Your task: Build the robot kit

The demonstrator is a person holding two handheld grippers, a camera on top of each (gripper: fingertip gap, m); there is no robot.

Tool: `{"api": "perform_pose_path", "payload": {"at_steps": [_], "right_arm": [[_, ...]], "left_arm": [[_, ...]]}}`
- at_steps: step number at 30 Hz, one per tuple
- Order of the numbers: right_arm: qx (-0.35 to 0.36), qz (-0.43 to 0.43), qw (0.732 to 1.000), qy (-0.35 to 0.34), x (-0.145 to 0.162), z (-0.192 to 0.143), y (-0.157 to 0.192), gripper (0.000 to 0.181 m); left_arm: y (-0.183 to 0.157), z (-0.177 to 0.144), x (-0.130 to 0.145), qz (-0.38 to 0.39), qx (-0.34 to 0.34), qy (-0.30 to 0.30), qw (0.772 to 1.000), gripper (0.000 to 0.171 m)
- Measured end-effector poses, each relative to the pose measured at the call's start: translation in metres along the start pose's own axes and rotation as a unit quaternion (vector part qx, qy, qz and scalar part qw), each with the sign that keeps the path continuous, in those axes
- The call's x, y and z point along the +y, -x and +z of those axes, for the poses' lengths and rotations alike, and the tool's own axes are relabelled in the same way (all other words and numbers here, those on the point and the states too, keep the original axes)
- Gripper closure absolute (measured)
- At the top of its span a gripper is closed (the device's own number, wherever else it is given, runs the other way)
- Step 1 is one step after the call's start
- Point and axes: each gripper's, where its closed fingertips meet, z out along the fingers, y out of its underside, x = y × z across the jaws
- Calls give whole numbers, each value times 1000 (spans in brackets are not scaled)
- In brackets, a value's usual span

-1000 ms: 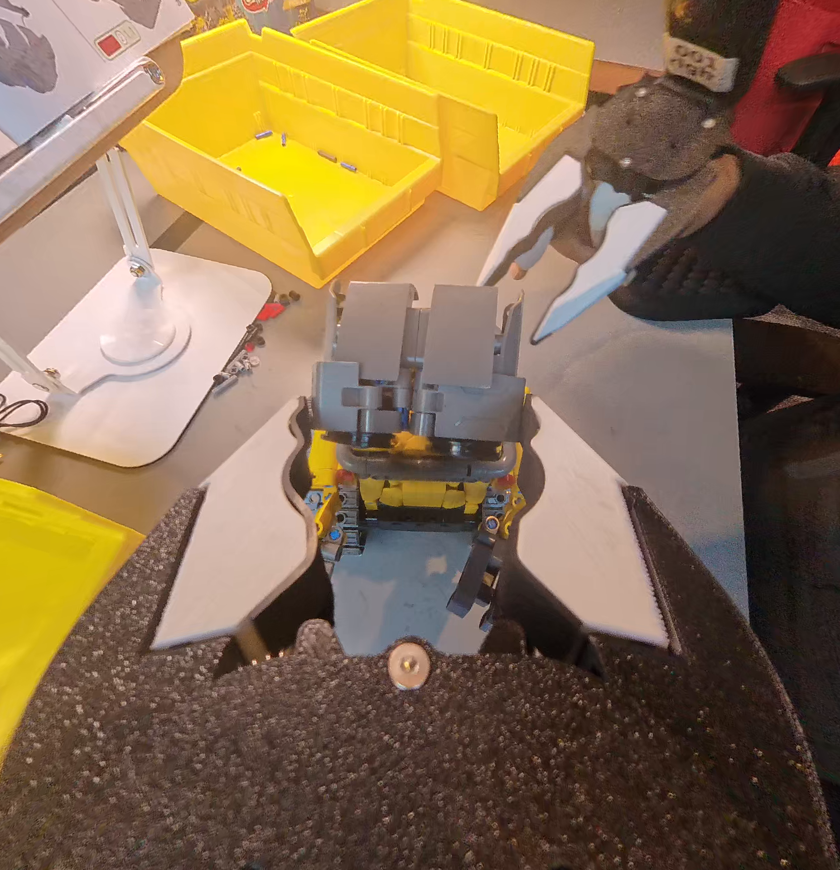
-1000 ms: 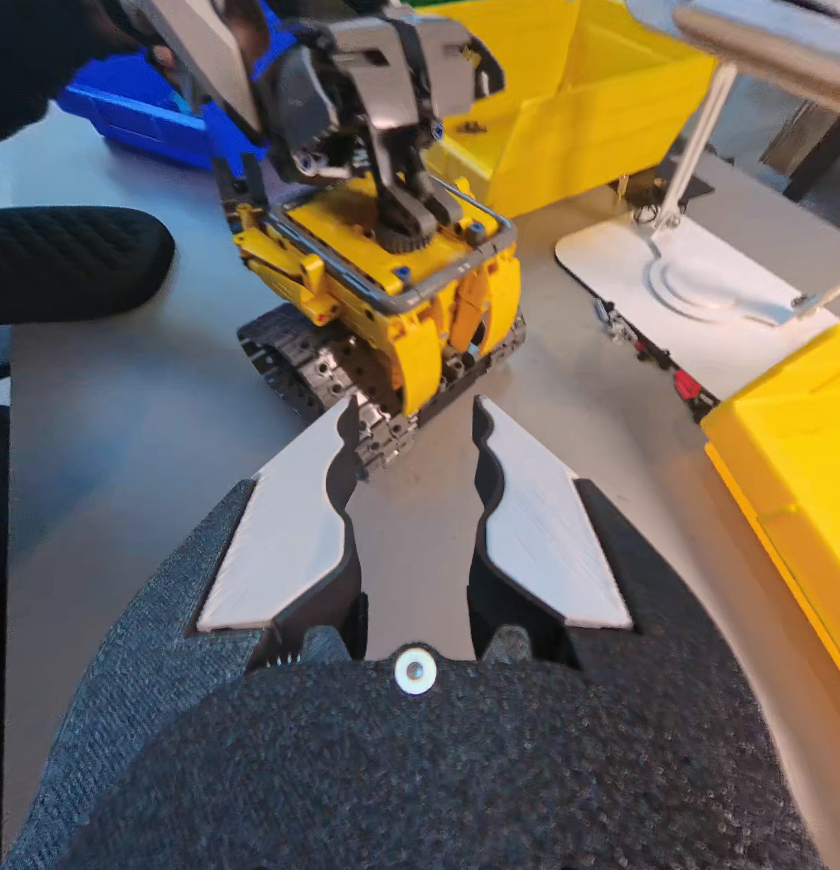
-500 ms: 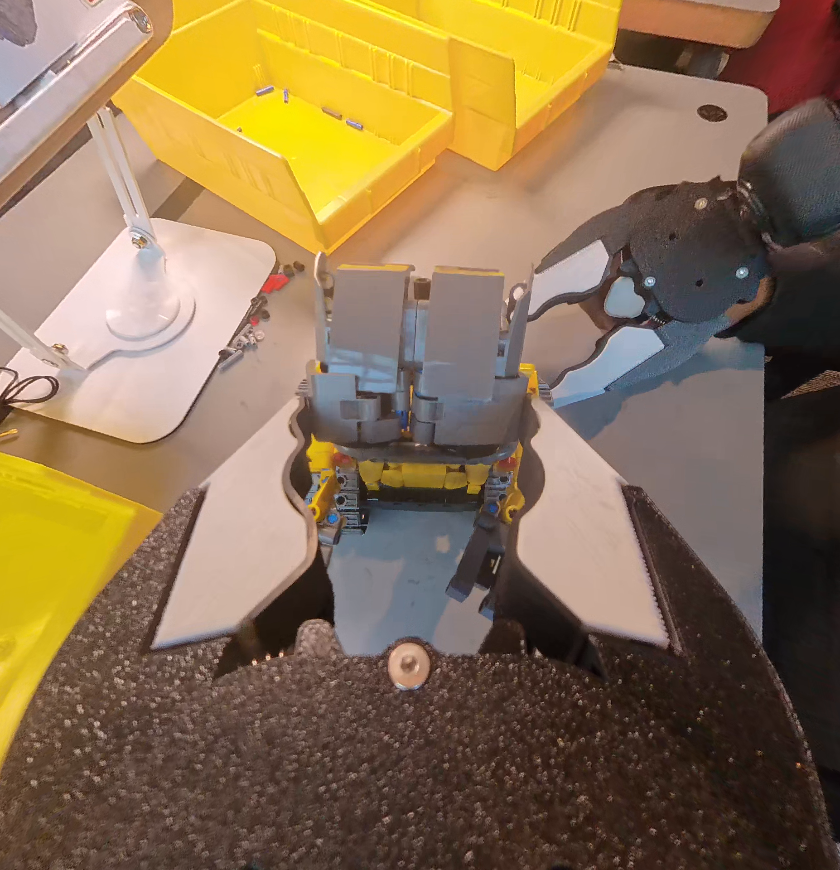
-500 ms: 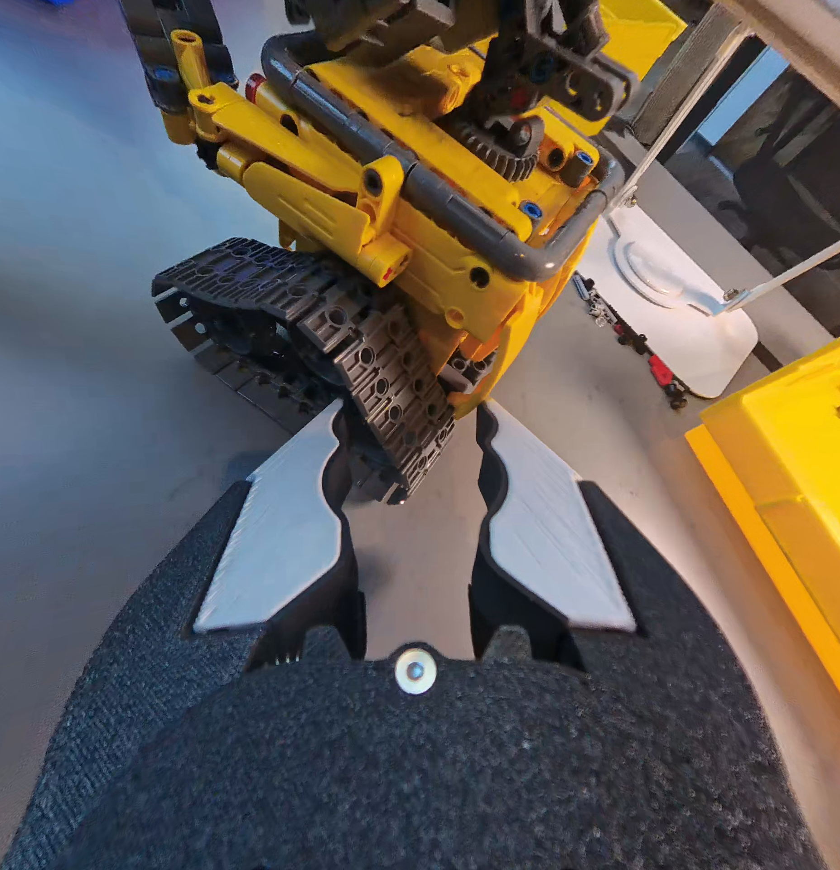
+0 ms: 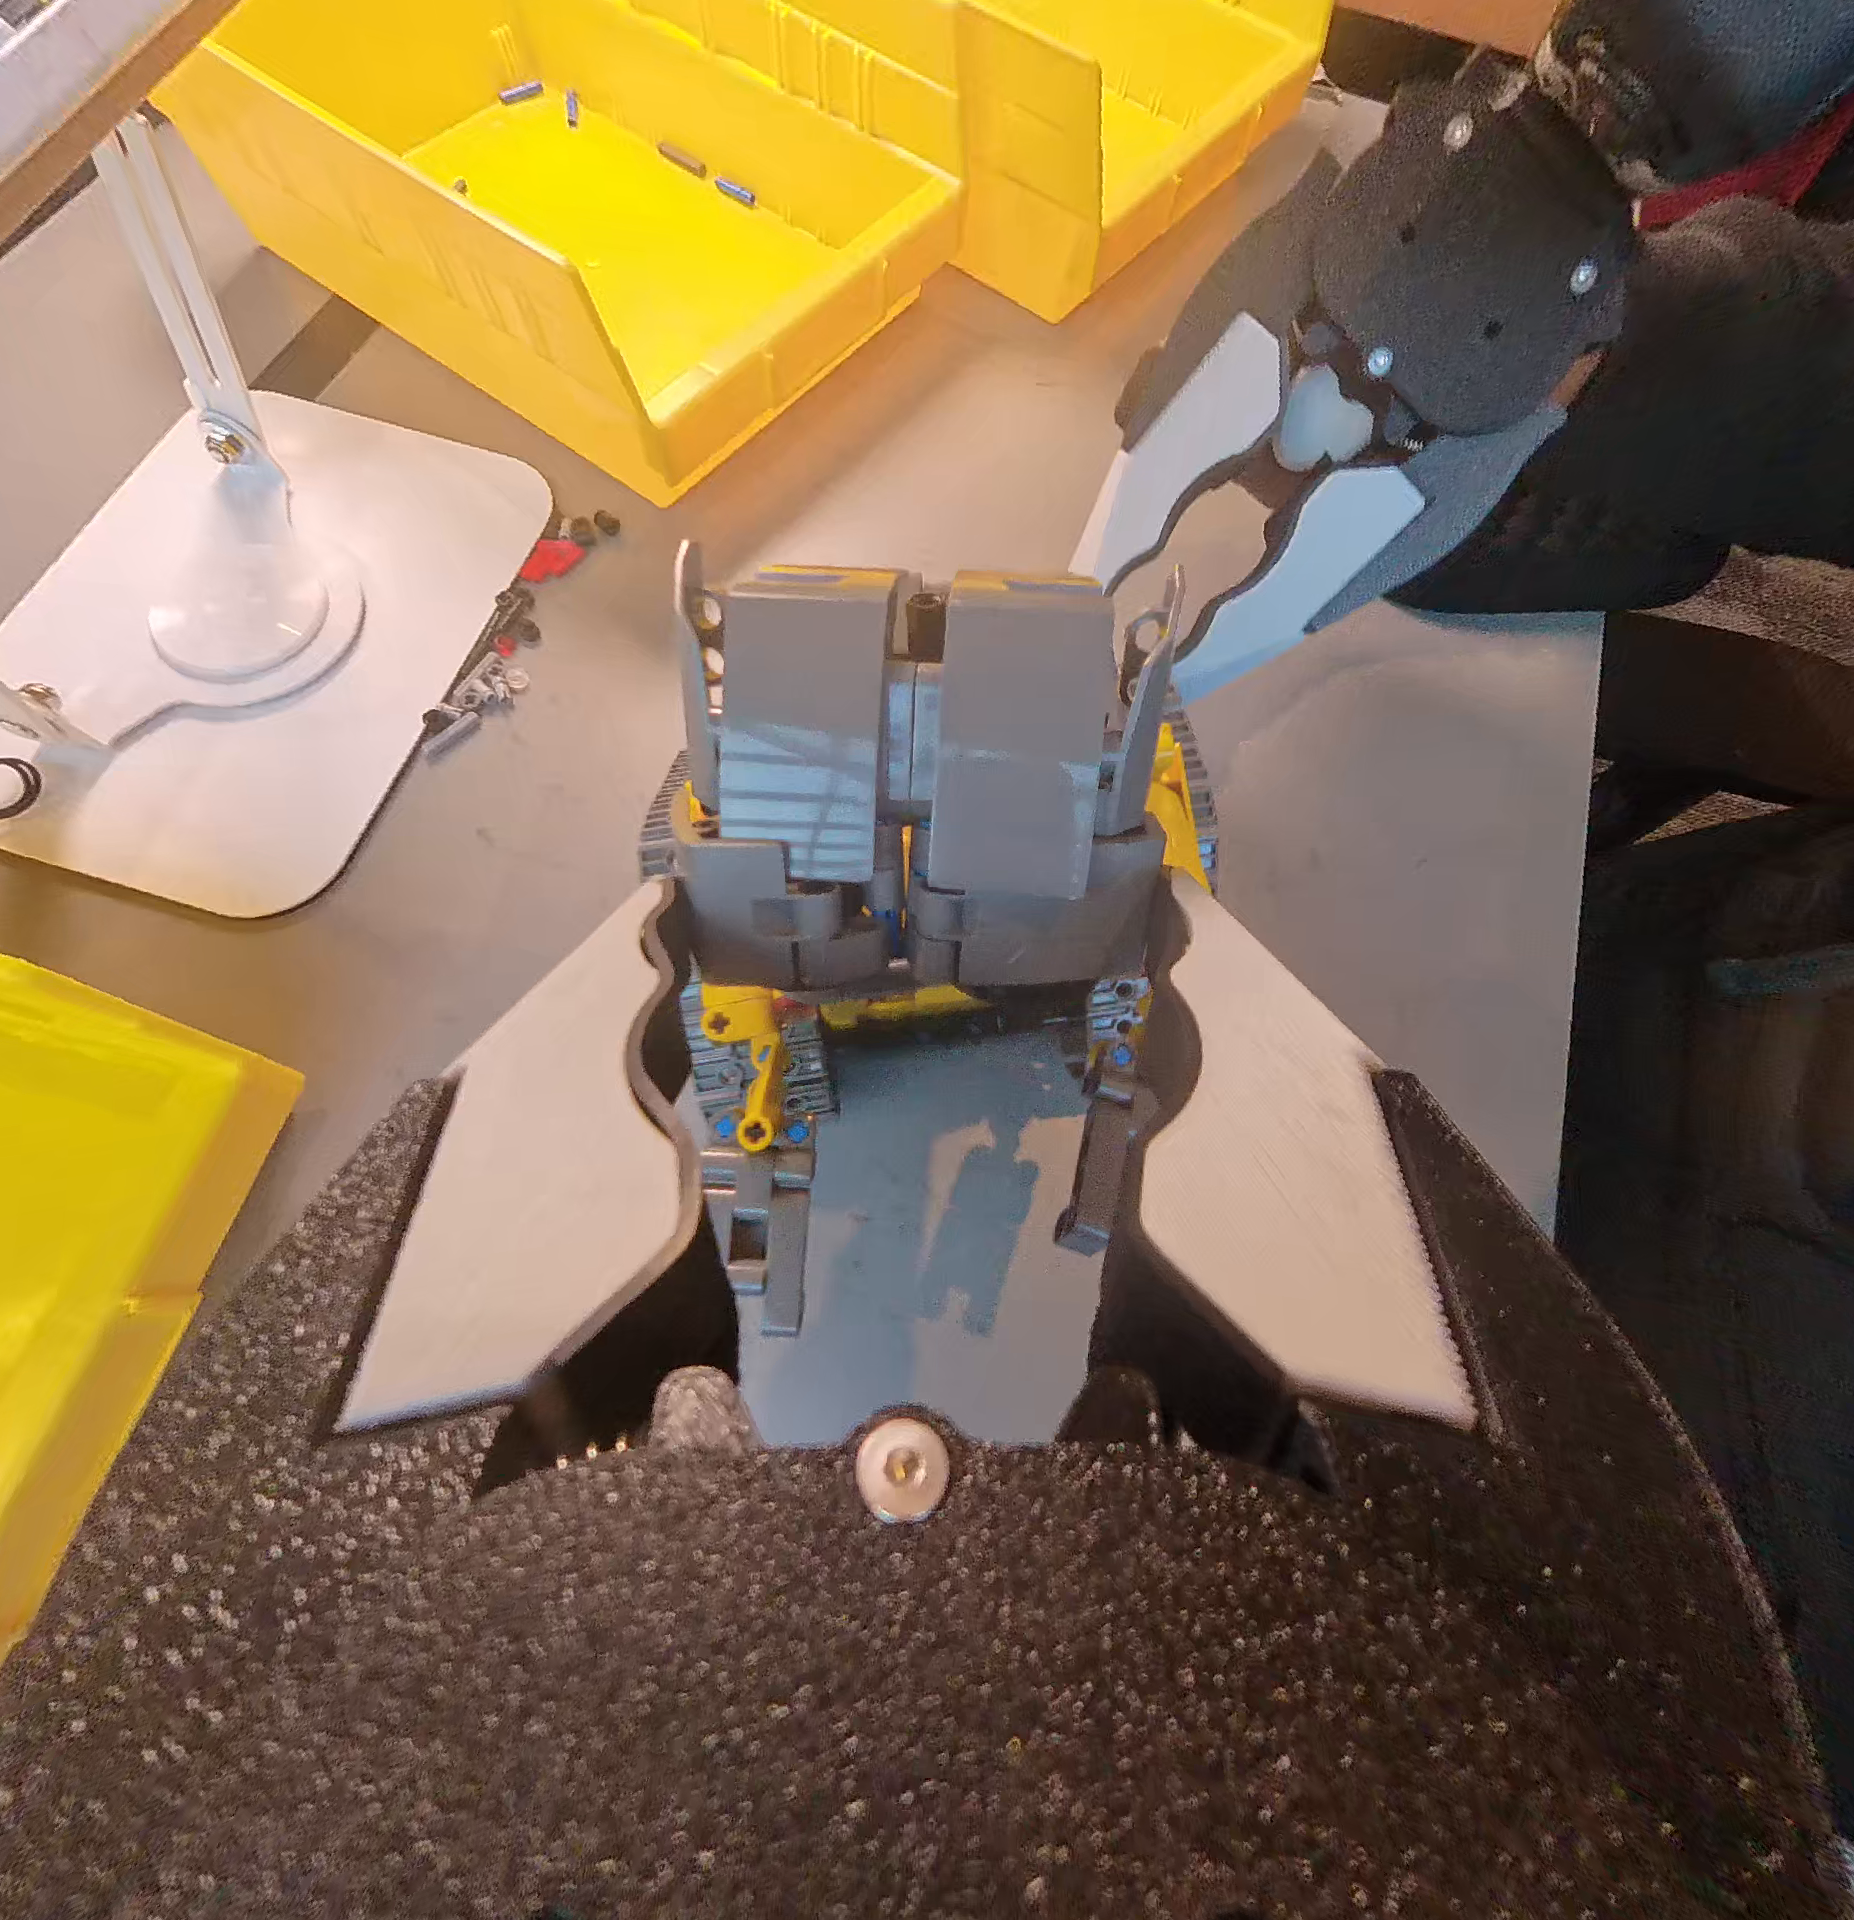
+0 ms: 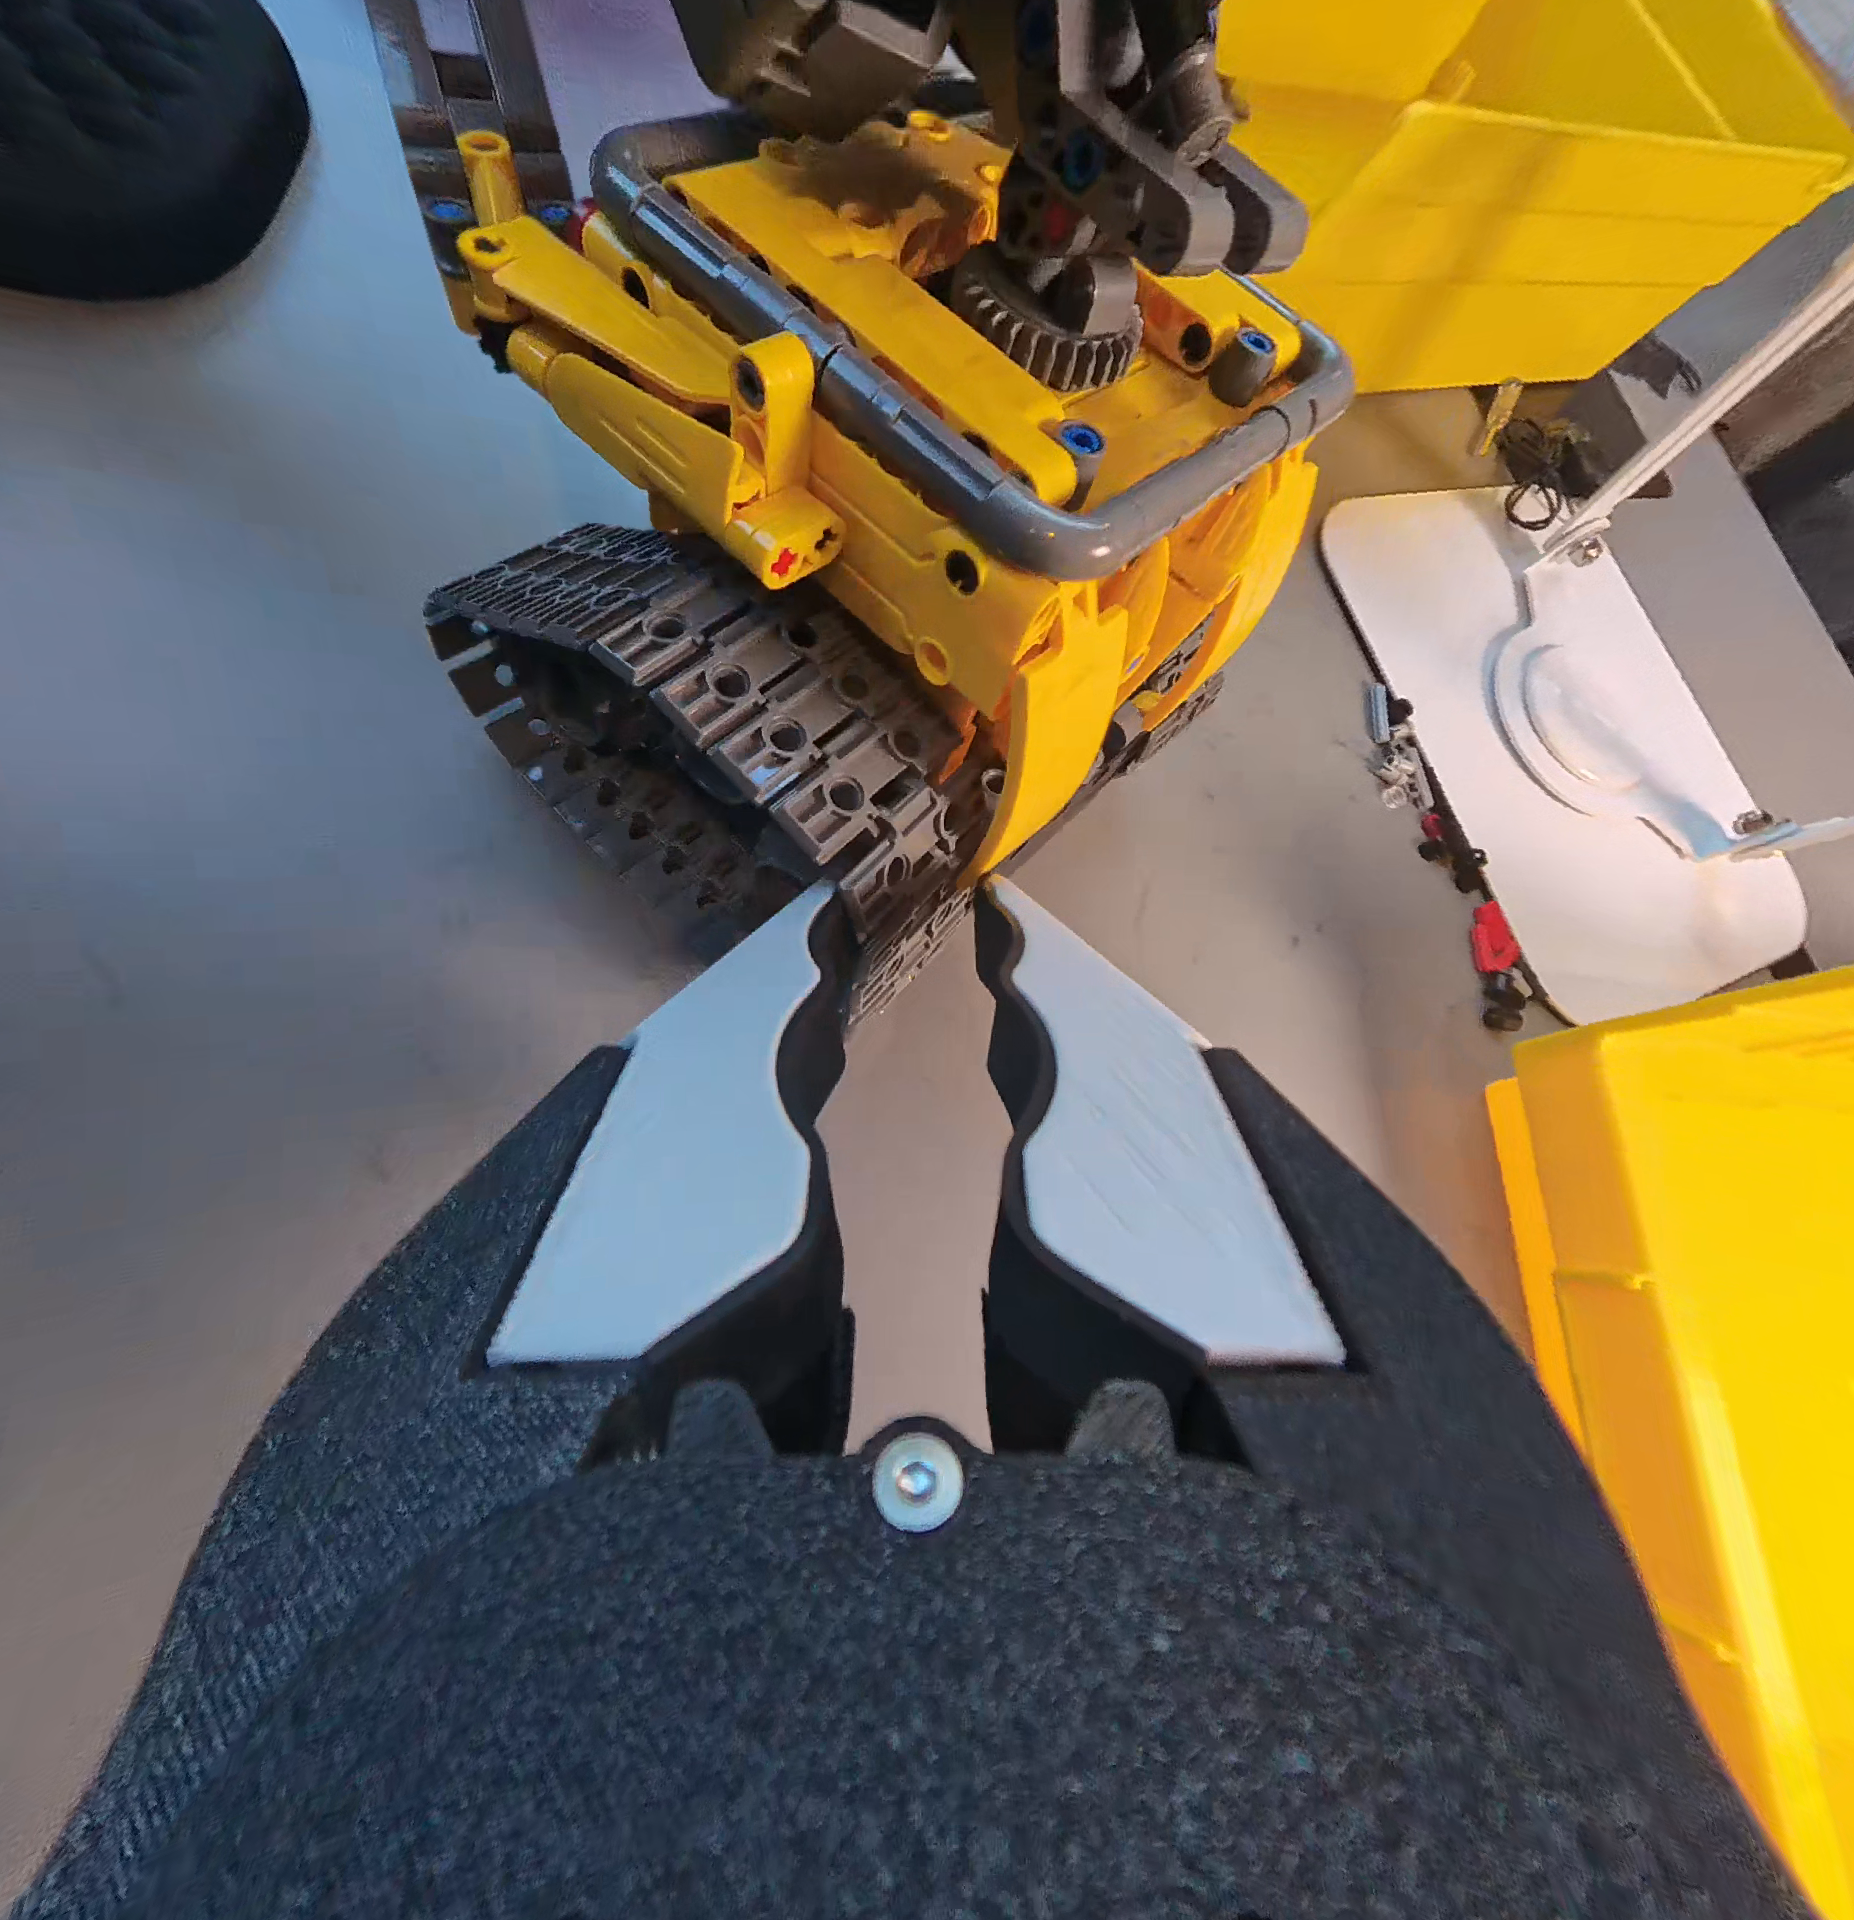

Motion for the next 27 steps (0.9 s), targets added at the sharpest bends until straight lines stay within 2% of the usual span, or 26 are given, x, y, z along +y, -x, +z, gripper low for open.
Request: {"api": "perform_pose_path", "payload": {"at_steps": [4, 8, 13, 16, 21, 27], "right_arm": [[-48, -17, 999, 7, -5, -14, -2, 163], [-117, -16, 993, 26, -17, -36, -4, 171], [-218, -37, 969, 115, -30, -65, 1, 172], [-258, -60, 949, 170, -38, -74, 6, 174], [-298, -99, 917, 245, -41, -72, 19, 174], [-316, -153, 913, 209, -39, -69, 18, 174]], "left_arm": [[-8, -5, 2, -18, 8, 0, 1000, 84], [-22, -10, 2, -86, 39, -16, 995, 84], [-47, -10, 12, -174, 95, -9, 980, 84], [-65, -4, 22, -244, 143, -12, 959, 84], [-86, 11, 44, -361, 224, -22, 905, 85], [-84, 17, 62, -428, 255, -67, 864, 86]]}}
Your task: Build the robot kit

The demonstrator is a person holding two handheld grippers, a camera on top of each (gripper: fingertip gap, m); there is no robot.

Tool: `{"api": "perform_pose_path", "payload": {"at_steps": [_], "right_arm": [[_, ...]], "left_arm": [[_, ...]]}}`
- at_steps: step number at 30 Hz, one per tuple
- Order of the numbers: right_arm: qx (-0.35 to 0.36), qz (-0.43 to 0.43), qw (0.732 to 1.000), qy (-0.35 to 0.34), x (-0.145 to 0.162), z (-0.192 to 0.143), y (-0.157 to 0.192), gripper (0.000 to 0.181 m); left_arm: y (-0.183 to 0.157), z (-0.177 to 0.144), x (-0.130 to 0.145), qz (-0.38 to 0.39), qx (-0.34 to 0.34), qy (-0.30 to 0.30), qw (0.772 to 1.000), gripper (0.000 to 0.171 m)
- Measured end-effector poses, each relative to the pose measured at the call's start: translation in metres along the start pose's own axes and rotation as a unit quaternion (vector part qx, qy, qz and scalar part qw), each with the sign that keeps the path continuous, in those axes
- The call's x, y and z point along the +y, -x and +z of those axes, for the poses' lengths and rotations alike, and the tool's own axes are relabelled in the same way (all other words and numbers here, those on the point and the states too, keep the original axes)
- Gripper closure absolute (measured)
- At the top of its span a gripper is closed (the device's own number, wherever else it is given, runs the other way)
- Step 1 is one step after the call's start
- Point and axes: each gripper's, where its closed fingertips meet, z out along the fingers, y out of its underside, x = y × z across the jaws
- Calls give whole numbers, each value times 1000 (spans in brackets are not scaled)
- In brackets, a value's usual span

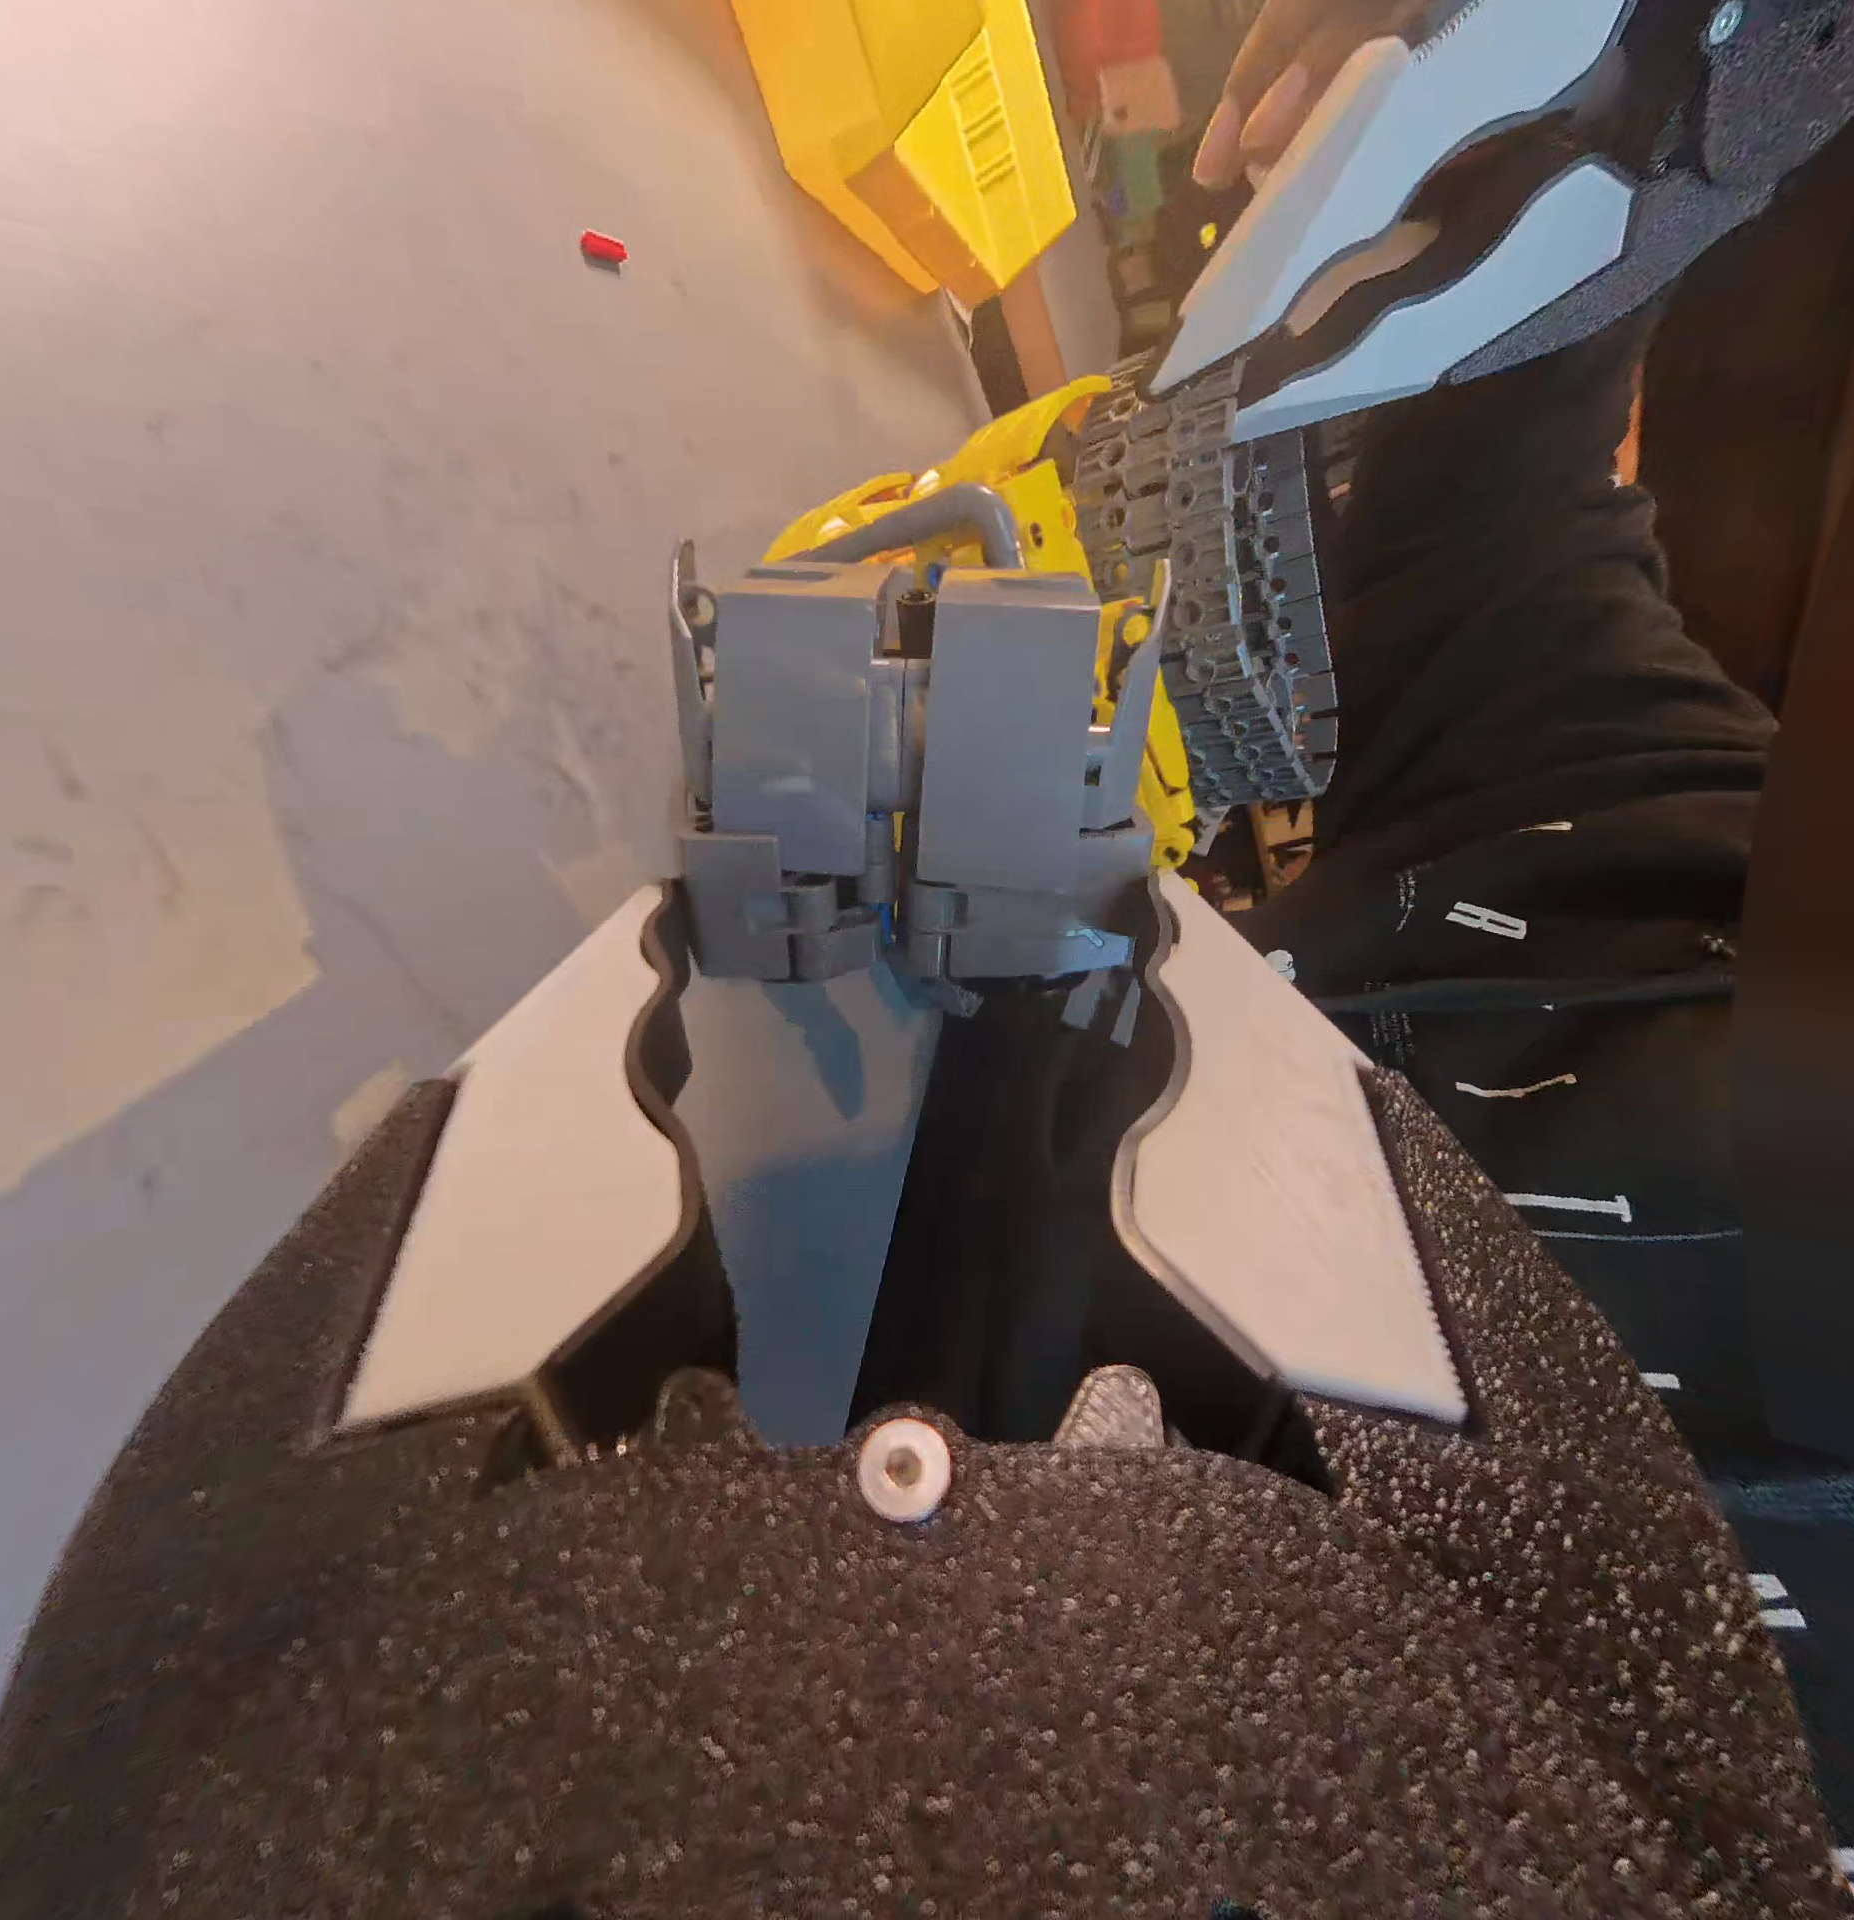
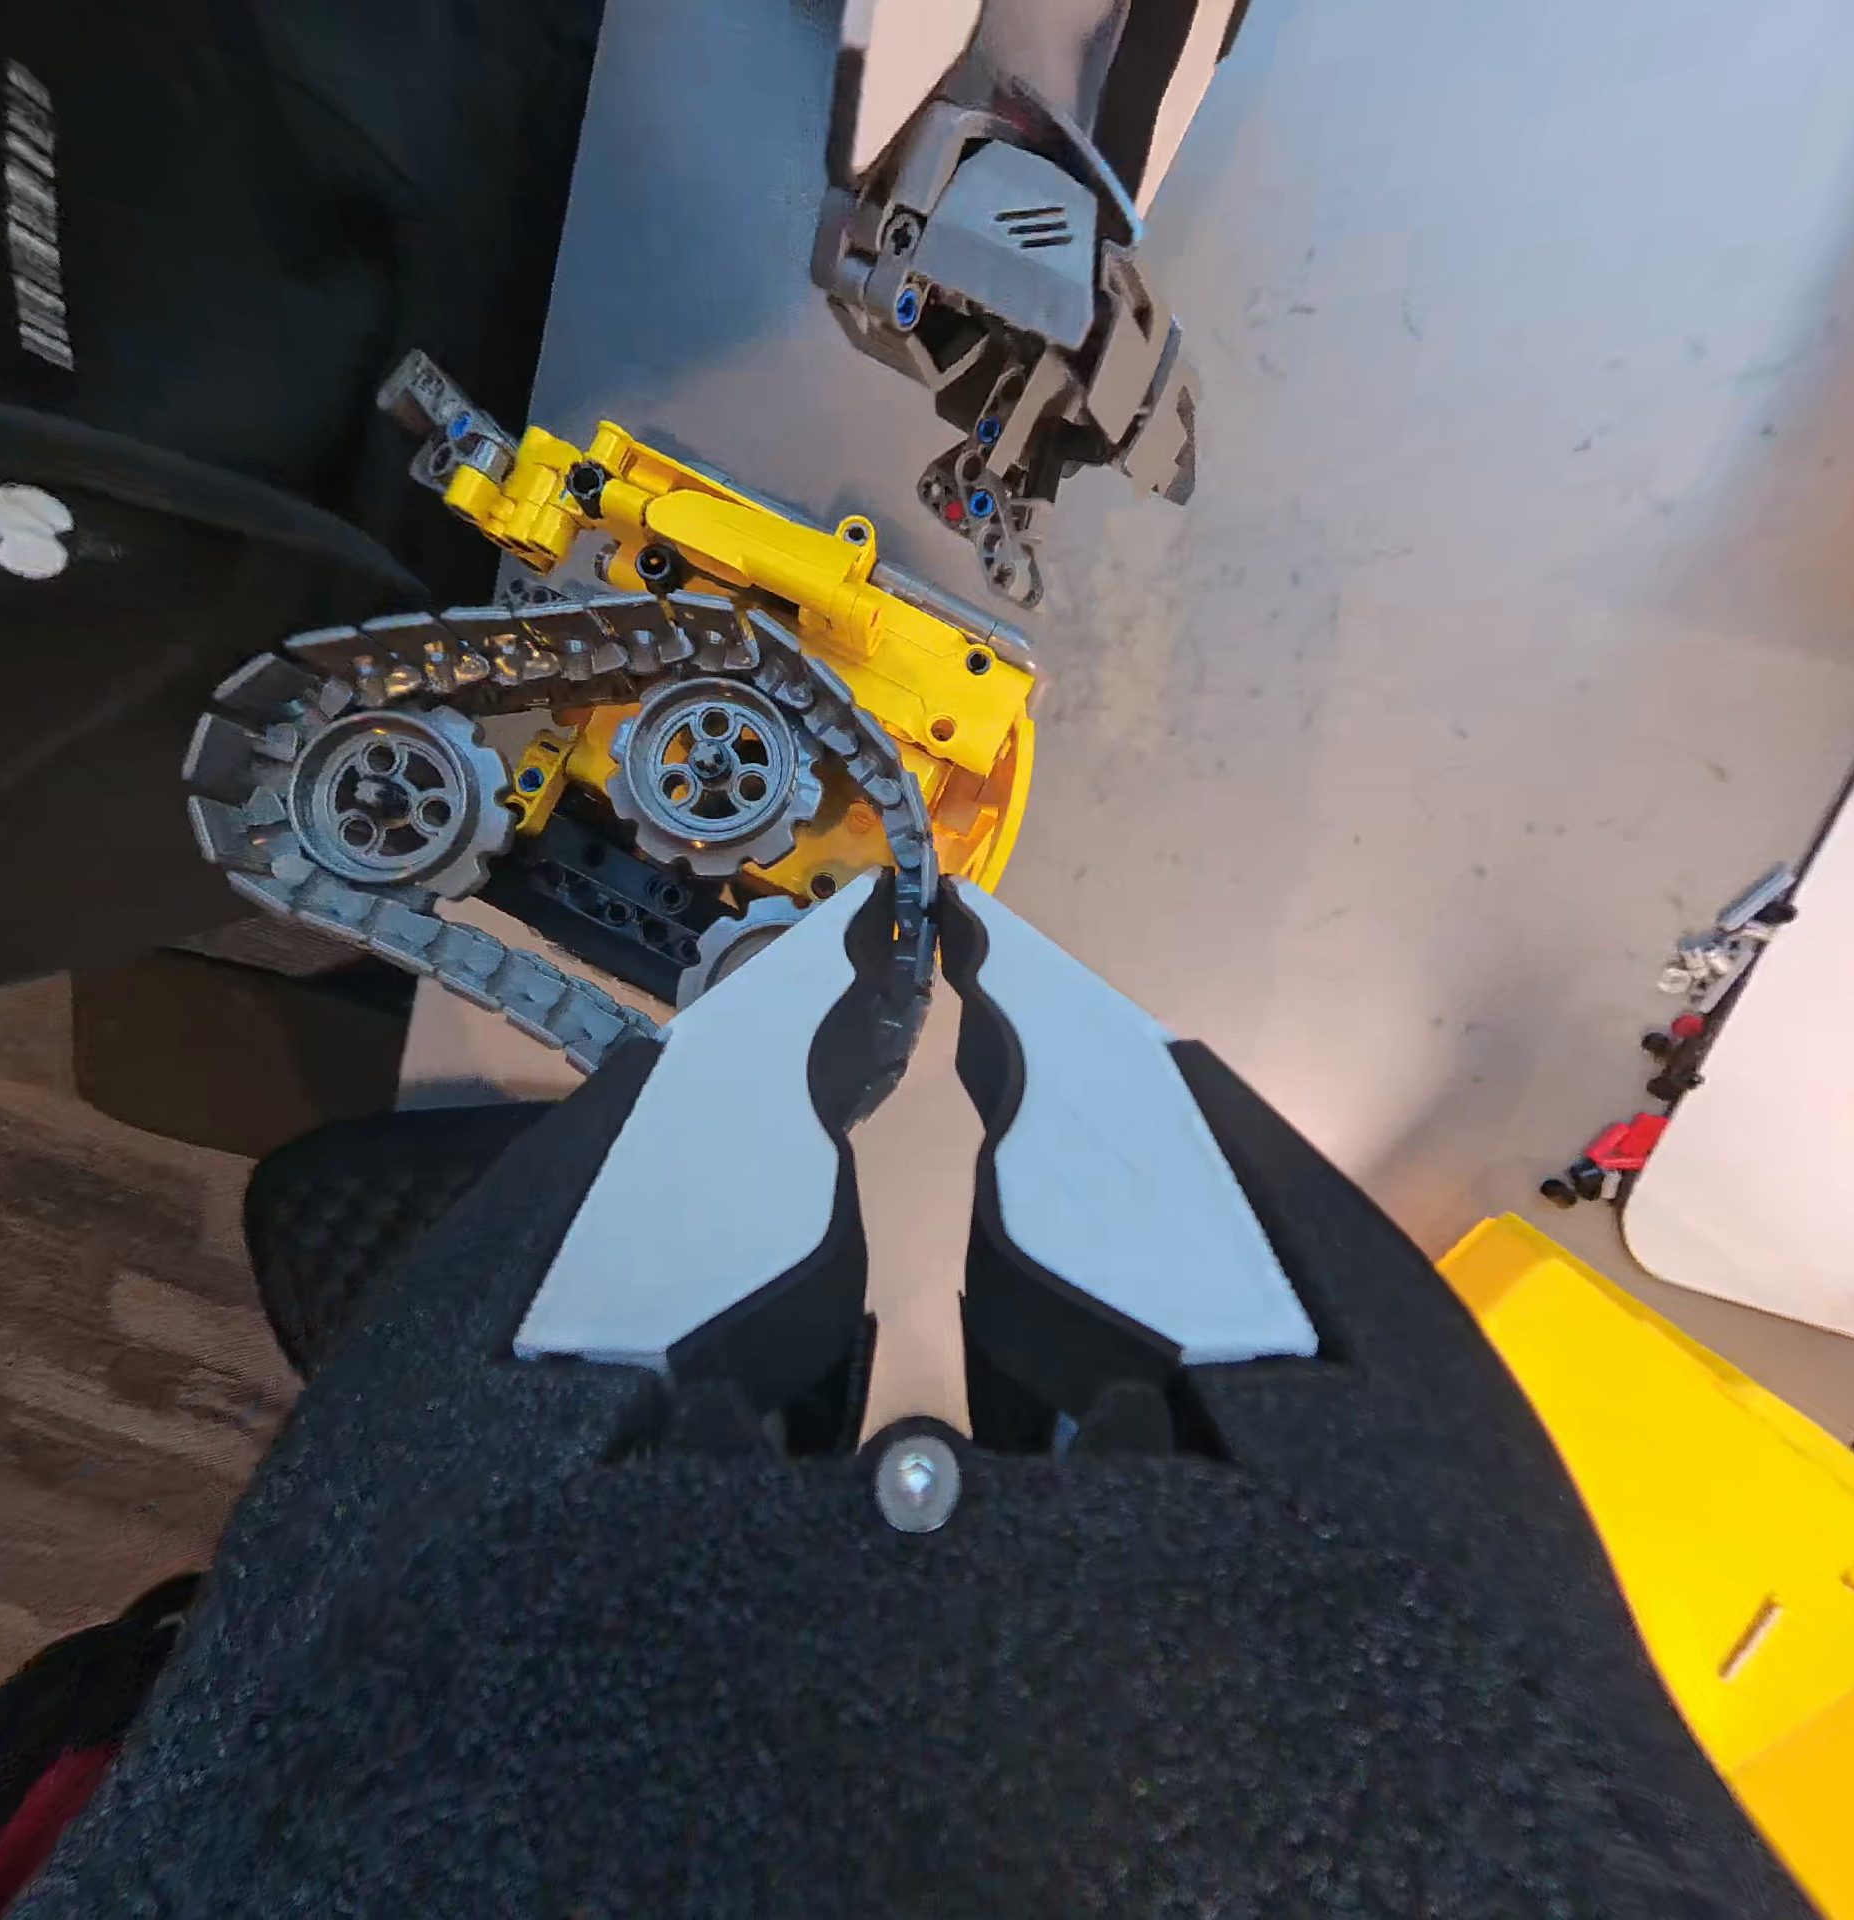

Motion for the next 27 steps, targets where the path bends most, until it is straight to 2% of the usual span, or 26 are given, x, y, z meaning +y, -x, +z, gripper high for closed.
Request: {"api": "perform_pose_path", "payload": {"at_steps": [4, 8, 10, 15, 19, 22, 25, 27], "right_arm": [[-4, -7, 999, -47, 12, -3, 5, 174], [12, 29, 997, -65, 39, -8, 13, 173], [16, 50, 994, -92, 42, -10, 15, 173], [23, 67, 994, -89, 45, -12, 20, 163], [30, 66, 990, -122, 29, -30, 18, 156], [60, 49, 987, -140, 6, -35, 6, 157], [73, 20, 991, -108, -11, -21, -6, 165], [41, -1, 997, -67, -19, -4, -4, 165]], "left_arm": [[4, 5, 0, -37, 41, -32, 998, 85], [2, 13, -1, -67, 82, -56, 993, 85], [2, 20, 0, -79, 97, -56, 991, 85], [-10, 40, 3, -106, 135, -46, 984, 85], [-11, 45, 7, -112, 131, -49, 984, 86], [-7, 47, 9, -113, 122, -60, 984, 86], [-5, 43, 3, -106, 113, -87, 984, 85], [-3, 36, -2, -78, 90, -107, 987, 85]]}}
